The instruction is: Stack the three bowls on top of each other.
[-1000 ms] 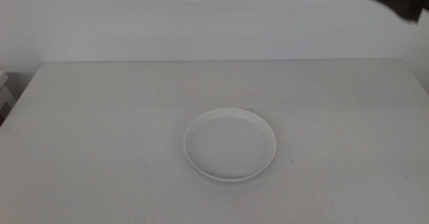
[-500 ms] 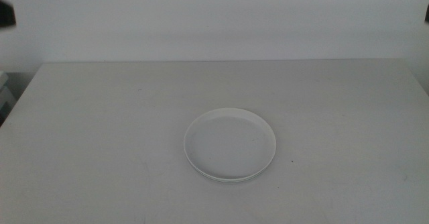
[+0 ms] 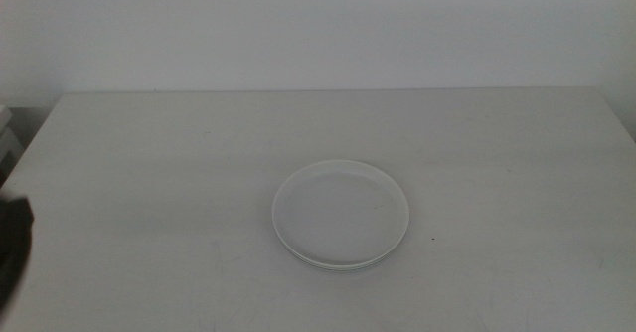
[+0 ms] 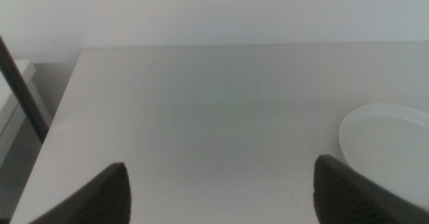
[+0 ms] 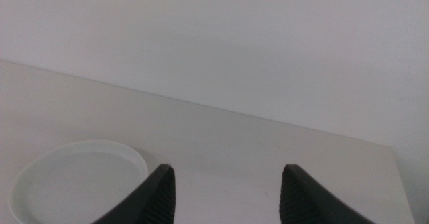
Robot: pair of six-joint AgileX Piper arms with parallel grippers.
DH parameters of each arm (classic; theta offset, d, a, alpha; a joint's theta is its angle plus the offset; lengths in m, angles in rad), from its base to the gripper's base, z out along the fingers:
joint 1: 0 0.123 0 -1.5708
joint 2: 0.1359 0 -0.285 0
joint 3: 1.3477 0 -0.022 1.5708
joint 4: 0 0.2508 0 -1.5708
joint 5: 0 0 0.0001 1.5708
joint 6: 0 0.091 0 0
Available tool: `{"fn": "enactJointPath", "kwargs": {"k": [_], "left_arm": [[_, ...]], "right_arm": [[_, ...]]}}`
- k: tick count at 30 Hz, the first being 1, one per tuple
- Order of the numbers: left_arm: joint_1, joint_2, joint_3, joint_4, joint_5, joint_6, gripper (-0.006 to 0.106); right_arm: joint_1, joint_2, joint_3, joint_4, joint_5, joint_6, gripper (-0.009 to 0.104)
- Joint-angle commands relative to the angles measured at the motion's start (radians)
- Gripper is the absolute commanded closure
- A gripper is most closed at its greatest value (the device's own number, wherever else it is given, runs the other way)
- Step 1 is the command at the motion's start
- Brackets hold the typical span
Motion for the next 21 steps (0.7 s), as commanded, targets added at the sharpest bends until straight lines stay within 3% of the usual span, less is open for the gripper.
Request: {"fn": "enactJointPath", "kwargs": {"k": [1, 6, 16, 19, 21], "left_arm": [[0.002, -0.076, 0.055, -0.02, -0.135, -0.005, -0.004], [0.002, -0.176, 0.133, -0.025, -0.202, -0.005, -0.004], [0.002, -0.178, 0.134, -0.031, -0.233, -0.009, -0.004], [0.002, -0.178, 0.156, -0.025, -0.236, -0.009, -0.004], [0.002, -0.18, 0.192, -0.008, -0.254, -0.009, -0.004]], "right_arm": [[0.001, -0.073, 0.045, 0.001, -0.106, -0.002, 0.054], [0.001, -0.143, 0.134, 0.02, -0.211, -0.002, 0.054], [0.001, -0.143, 0.135, 0.042, -0.221, -0.002, 0.054], [0.001, -0.177, 0.174, 0.021, -0.233, -0.002, 0.054], [0.001, -0.211, 0.215, -0.044, -0.244, -0.002, 0.054]]}}
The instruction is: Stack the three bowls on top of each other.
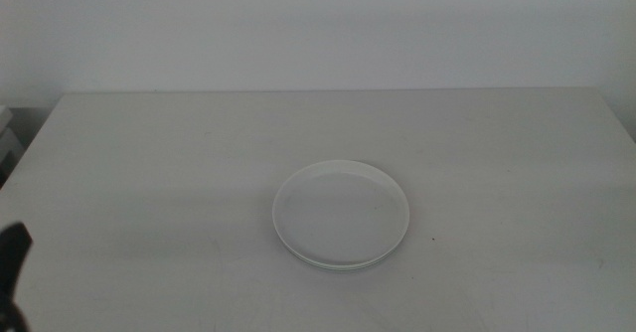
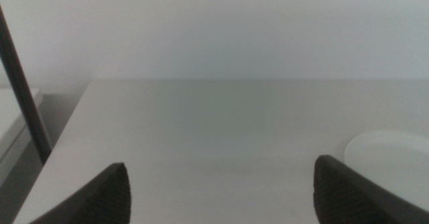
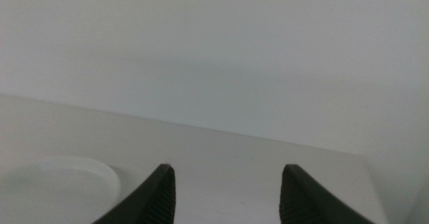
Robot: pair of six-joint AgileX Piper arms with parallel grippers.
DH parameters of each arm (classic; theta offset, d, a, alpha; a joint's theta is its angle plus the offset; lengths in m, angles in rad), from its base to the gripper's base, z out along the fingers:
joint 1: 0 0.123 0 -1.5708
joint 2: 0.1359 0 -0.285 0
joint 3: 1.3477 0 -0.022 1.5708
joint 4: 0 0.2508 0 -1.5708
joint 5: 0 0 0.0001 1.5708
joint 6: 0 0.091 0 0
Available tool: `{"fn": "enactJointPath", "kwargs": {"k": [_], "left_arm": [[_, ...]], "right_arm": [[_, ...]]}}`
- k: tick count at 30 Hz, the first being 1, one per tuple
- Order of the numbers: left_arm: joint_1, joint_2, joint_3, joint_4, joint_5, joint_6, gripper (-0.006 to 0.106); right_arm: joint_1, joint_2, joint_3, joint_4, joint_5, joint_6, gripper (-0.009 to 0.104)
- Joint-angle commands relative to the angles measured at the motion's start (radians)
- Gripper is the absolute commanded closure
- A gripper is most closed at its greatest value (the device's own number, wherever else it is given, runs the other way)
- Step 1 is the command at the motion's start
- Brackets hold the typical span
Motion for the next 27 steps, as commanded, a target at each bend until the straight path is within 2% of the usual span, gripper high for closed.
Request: {"fn": "enactJointPath", "kwargs": {"k": [1, 4, 6, 13, 19, 27], "left_arm": [[0.002, 0.001, 0.017, 0.01, -0.099, -0.009, -0.004], [0.002, -0.038, 0.101, 0.033, -0.165, -0.009, -0.004], [0.002, -0.085, 0.149, 0.033, -0.178, -0.009, -0.004], [0.002, -0.199, 0.284, 0.029, -0.178, -0.009, -0.004], [0.002, -0.27, 0.343, 0.03, -0.141, -0.009, -0.004], [0.002, -0.269, 0.344, 0.032, -0.15, -0.009, -0.004]], "right_arm": [[0.001, -0.03, 0.023, -0.078, -0.084, -0.004, 0.054], [-0.009, -0.095, 0.092, -0.188, -0.09, -0.004, 0.054], [-0.015, -0.13, 0.136, -0.228, -0.093, -0.004, 0.054], [-0.065, -0.213, 0.249, -0.221, -0.094, -0.004, 0.054], [-0.081, -0.242, 0.307, -0.149, -0.109, -0.004, 0.054], [-0.081, -0.243, 0.312, -0.154, -0.119, -0.004, 0.054]]}}
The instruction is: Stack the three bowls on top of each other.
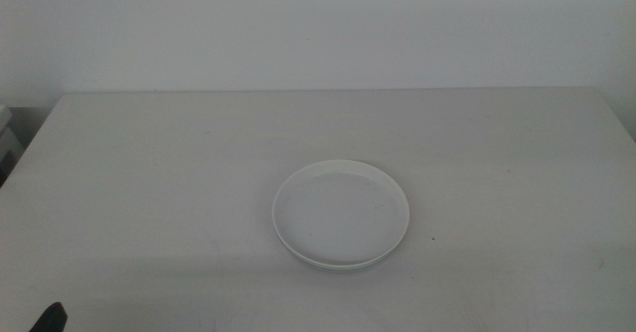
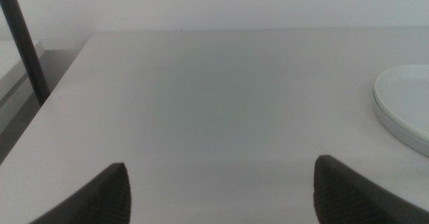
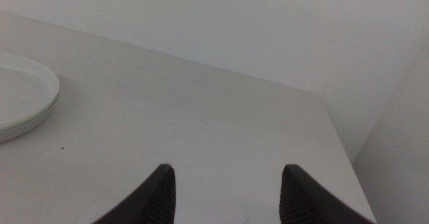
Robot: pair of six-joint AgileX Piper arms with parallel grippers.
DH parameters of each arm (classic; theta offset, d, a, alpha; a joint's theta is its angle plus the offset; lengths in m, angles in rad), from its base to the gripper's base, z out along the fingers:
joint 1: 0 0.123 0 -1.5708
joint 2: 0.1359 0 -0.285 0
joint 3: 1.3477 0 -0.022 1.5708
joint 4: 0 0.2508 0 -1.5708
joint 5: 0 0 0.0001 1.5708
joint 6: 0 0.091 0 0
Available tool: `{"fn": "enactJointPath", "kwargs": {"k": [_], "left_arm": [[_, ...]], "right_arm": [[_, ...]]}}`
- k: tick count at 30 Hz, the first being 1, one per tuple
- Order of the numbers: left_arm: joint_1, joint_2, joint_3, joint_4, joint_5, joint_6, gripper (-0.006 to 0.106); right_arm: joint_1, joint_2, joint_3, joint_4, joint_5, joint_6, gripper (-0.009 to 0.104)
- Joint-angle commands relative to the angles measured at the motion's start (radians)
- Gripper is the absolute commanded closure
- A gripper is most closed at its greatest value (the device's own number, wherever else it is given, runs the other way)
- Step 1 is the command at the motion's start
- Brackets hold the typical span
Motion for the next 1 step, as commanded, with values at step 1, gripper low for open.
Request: {"fn": "enactJointPath", "kwargs": {"k": [1], "left_arm": [[0.002, -0.013, -0.005, -0.002, -0.069, -0.009, -0.004]], "right_arm": [[-0.006, -0.027, -0.005, 0.003, -0.081, -0.004, 0.054]]}}
